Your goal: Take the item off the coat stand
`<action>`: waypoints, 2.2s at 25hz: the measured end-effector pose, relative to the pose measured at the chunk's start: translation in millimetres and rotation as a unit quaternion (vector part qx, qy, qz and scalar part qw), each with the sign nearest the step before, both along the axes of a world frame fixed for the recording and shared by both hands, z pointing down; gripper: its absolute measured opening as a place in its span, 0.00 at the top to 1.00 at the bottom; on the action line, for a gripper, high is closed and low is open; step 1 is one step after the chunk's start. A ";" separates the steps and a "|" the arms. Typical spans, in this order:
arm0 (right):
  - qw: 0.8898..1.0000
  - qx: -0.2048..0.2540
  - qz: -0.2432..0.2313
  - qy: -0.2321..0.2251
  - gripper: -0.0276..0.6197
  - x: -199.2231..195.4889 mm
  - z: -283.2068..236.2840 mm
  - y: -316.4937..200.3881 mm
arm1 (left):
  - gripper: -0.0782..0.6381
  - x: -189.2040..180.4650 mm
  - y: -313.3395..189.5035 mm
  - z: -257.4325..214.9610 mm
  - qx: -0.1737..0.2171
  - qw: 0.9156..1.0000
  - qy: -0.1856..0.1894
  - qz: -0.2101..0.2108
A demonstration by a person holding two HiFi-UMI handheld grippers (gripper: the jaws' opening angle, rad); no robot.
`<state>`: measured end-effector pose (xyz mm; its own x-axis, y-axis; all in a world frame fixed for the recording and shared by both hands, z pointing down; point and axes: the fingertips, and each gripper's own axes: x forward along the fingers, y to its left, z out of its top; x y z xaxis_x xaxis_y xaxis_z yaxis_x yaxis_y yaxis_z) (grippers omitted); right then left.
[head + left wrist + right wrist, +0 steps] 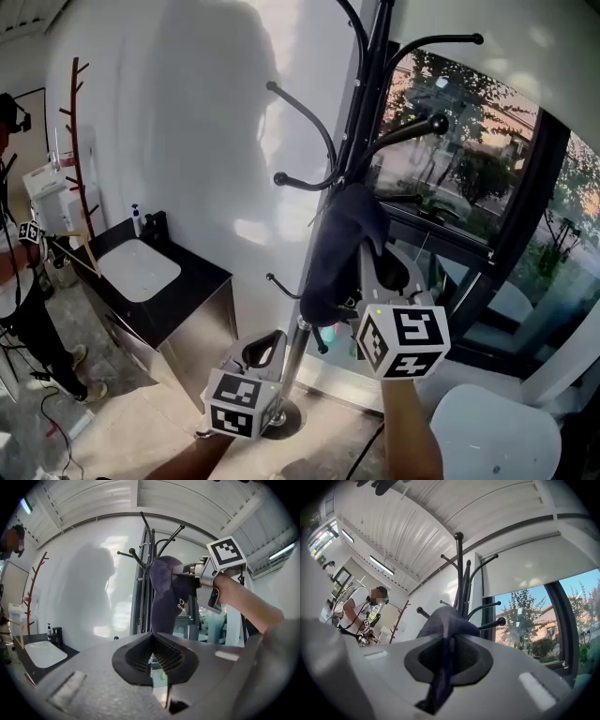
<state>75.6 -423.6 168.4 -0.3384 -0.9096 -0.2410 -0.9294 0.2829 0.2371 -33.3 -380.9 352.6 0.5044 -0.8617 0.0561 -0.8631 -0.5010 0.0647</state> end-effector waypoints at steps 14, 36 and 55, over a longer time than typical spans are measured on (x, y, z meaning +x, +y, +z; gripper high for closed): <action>0.998 0.040 0.037 0.016 0.92 11.2 -47.9 21.7 | 0.89 -4.1 13.6 -2.5 0.000 1.000 0.011 0.014; 0.988 0.139 0.061 0.005 0.92 27.3 -118.5 115.5 | 0.89 22.5 36.3 -10.3 0.006 0.998 -0.003 0.069; 0.984 0.153 0.086 -0.016 0.92 40.0 -86.2 208.8 | 0.89 26.0 82.1 -33.4 0.028 0.995 0.013 0.092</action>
